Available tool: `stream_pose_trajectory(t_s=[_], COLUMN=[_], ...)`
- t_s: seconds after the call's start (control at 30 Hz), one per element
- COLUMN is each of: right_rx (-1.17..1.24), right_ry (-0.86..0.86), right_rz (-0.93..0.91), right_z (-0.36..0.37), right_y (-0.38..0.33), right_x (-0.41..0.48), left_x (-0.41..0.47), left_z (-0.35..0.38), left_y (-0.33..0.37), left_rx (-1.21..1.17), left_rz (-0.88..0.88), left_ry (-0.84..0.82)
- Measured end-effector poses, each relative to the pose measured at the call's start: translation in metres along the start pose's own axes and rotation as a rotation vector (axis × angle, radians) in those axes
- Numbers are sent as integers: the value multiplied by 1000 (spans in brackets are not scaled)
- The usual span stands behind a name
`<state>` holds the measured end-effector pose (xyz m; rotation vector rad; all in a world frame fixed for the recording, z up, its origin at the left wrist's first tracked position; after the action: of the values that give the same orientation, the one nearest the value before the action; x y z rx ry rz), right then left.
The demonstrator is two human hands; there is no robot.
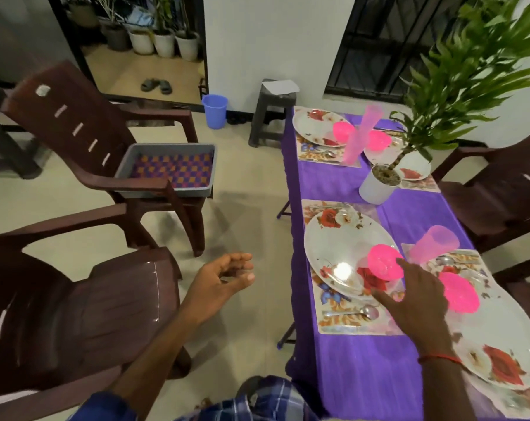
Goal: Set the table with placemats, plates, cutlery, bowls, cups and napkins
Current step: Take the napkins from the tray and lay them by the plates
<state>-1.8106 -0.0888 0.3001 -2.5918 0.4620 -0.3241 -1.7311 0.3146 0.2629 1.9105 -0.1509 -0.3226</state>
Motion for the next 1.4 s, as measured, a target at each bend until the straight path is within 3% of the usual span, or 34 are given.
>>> stream_pose_trajectory(t_s=[0.27,0.67,0.97,1.4], right_rx=[194,242,233,150], right_ry=[-190,-425,-561,-661], right_rz=[-112,-282,-397,-479], right_z=[79,180,234,322], right_y=[-114,-222,-288,-392], right_x=[31,175,262,392], left_x=[59,206,254,400], left_z=[-17,-87,-137,-235], left_y=[1,9,-12,-46], left_rx=[64,462,490,415], left_rz=[9,-26,-150,-204], left_ry=[26,192,282,315])
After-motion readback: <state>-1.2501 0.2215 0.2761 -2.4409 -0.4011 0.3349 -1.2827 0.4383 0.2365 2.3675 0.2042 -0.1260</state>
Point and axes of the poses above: each hand's wrist, its own x-axis towards the middle knuckle, its own z-axis out of the palm, y = z × x, the point moved 9 cm from there along x, towards the middle knuckle, and after that the axes turned 14 degrees about x, right-handed, at the moved point
